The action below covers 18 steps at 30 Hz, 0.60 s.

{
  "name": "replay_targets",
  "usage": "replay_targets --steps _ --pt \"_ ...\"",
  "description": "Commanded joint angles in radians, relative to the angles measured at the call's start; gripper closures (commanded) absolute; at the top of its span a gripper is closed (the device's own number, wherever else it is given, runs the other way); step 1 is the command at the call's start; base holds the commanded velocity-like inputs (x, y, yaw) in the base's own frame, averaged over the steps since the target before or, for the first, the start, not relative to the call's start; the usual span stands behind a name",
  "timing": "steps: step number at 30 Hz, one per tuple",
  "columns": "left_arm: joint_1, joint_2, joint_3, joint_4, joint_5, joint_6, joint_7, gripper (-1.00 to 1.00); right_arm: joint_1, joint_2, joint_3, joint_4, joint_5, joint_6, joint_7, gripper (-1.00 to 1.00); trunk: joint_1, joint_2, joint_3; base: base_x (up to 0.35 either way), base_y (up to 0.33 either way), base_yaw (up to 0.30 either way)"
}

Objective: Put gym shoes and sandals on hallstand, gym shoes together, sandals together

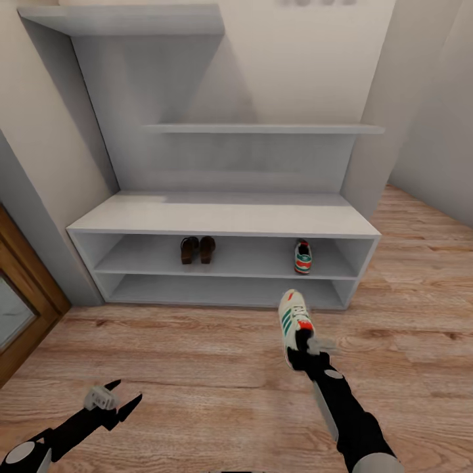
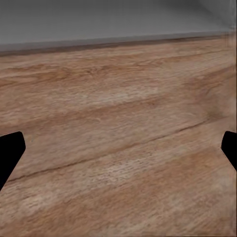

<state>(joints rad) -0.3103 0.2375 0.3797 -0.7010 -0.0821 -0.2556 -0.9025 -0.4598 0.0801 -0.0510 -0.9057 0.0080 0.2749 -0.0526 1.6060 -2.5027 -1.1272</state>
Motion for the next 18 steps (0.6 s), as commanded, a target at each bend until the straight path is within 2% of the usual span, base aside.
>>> replay_targets --steps 1,3,6,7,9,11,12,13,15,16,18 --pt "0.0 -0.001 0.004 -0.001 -0.011 -0.007 -0.015 -1.0 -0.014 0.009 -0.002 0.004 0.004 0.016 -0.002 1.0 0.0 0.0 -0.001 0.0 0.0 0.0" --pt "0.002 -0.004 -0.002 -0.001 -0.021 -0.01 -0.036 -1.0 -0.055 0.028 -0.001 0.03 0.004 0.048 -0.007 1.0 0.0 0.0 -0.001 0.0 0.0 0.0" --pt "0.003 -0.006 -0.011 -0.001 -0.037 -0.011 -0.048 -1.0 -0.107 0.044 0.0 0.071 0.004 0.081 -0.02 1.0 0.0 0.0 -0.001 0.0 0.0 0.0" --pt "0.003 -0.006 -0.016 -0.001 -0.047 -0.012 -0.052 -1.0 -0.146 0.051 0.0 0.106 0.004 0.1 -0.032 1.0 0.0 0.0 -0.001 0.0 0.0 0.0" --pt "0.003 -0.007 -0.021 -0.001 -0.054 -0.012 -0.055 -1.0 -0.184 0.056 0.0 0.145 0.003 0.113 -0.045 1.0 0.0 0.0 -0.001 0.0 0.0 0.0" --pt "0.003 -0.009 -0.026 -0.002 -0.062 -0.013 -0.059 -1.0 -0.261 0.063 0.0 0.223 0.002 0.127 -0.068 1.0 0.0 0.0 -0.001 0.0 0.0 0.0" --pt "0.003 -0.009 -0.027 -0.001 -0.063 -0.014 -0.06 -1.0 -0.282 0.064 0.0 0.242 0.002 0.129 -0.072 1.0 0.0 0.0 -0.001 0.0 0.0 0.0" --pt "0.003 -0.01 -0.028 -0.001 -0.065 -0.014 -0.061 -1.0 -0.341 0.068 0.0 0.291 0.001 0.134 -0.081 1.0 0.0 0.0 -0.001 0.0 0.0 0.0" --pt "0.003 -0.01 -0.029 0.0 -0.066 -0.014 -0.062 -1.0 -0.39 0.075 0.0 0.324 0.0 0.138 -0.09 1.0 0.0 0.0 -0.001 0.0 0.0 0.0" --pt "0.004 -0.01 -0.034 0.0 -0.074 -0.014 -0.062 -1.0 -0.442 0.084 0.0 0.35 0.0 0.14 -0.117 1.0 0.0 0.0 -0.001 0.0 0.0 0.0" --pt "0.004 -0.01 -0.051 0.0 -0.084 -0.014 -0.062 -1.0 -0.47 0.091 0.0 0.361 -0.001 0.141 -0.158 1.0 0.0 0.0 -0.001 0.0 0.0 0.0"
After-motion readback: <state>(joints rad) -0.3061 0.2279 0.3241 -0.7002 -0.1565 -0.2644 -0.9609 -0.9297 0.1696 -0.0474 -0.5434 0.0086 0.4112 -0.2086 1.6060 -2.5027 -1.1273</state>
